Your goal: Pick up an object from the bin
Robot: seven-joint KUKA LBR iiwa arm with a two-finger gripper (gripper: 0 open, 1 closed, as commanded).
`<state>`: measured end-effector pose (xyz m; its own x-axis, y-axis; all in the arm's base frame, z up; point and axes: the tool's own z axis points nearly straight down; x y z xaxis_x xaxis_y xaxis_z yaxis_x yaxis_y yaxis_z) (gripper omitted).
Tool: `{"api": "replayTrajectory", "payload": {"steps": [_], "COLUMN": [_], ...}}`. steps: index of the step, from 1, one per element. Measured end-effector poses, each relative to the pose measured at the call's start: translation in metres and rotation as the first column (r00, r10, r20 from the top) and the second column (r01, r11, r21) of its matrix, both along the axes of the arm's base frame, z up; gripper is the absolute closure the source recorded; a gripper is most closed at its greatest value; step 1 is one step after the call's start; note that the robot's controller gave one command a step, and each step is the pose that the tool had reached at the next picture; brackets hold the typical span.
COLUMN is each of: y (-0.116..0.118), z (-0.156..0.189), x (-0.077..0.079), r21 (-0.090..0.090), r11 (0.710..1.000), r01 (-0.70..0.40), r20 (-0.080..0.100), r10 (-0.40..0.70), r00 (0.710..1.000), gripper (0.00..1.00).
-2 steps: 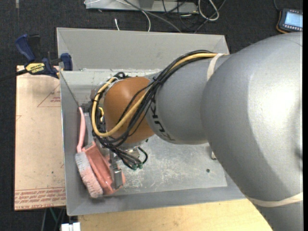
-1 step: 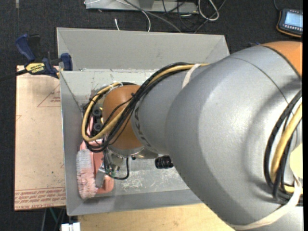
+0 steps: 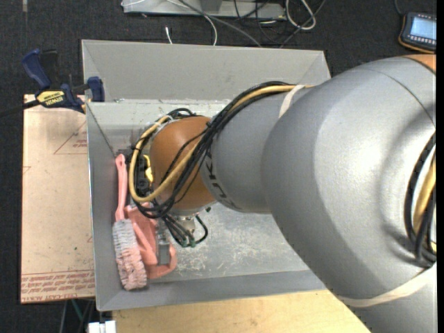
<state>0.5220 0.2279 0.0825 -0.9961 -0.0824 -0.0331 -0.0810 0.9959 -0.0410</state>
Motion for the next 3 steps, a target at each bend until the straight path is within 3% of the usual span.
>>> {"api": "replayTrajectory", "payload": {"steps": [1,2,3], "y": [-0.0044,-0.0043,-0.0032], "z": [0.0014,0.0046,0.0045], "x": [0.0053,0.0012,-0.0004], "r21": [-0.018,-0.015,-0.014], "r11": [0.964,0.922,0.93], "r01": [-0.267,-0.387,-0.366], "r20": [-0.009,-0.019,-0.022], "r10": [0.266,0.387,0.366], "r00": [0.964,0.922,0.93], "gripper": [1.0,1.0,1.0]}}
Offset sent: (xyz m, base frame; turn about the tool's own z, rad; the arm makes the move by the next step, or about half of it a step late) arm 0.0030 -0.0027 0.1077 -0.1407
